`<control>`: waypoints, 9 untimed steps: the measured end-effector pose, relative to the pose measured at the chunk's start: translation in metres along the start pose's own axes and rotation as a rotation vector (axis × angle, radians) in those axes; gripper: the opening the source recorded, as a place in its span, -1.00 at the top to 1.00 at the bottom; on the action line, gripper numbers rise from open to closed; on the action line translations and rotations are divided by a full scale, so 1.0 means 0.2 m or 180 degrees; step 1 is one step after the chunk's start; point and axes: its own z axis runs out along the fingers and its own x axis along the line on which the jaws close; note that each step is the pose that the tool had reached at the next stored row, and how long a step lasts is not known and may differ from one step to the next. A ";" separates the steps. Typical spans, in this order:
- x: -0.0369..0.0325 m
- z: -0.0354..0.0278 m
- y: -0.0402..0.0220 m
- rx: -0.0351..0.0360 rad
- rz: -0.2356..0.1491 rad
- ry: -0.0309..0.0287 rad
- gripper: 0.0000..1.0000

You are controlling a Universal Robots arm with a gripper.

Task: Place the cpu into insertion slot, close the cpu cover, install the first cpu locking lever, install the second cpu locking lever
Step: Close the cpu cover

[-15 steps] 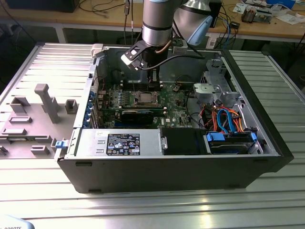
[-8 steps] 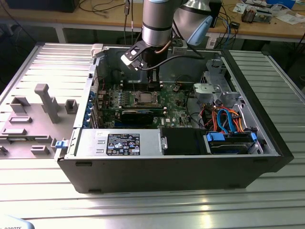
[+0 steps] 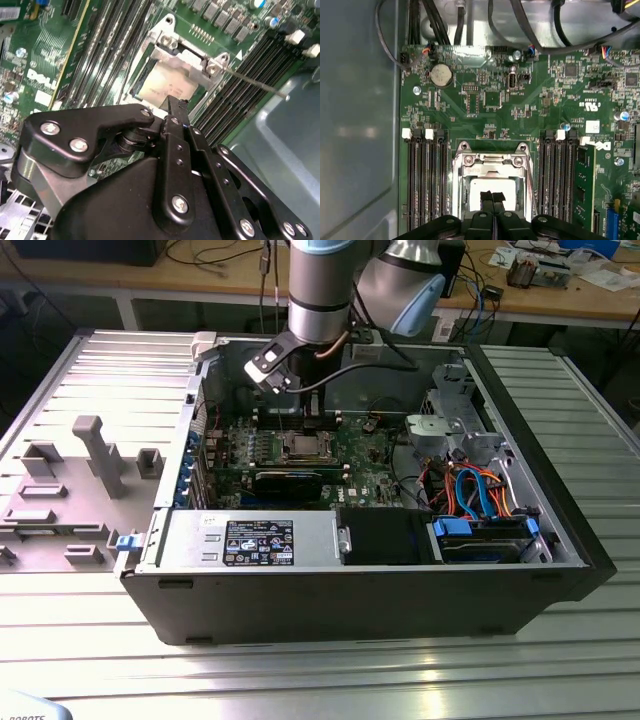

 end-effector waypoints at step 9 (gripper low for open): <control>0.002 0.056 -0.094 0.0000 -0.0002 0.0000 0.79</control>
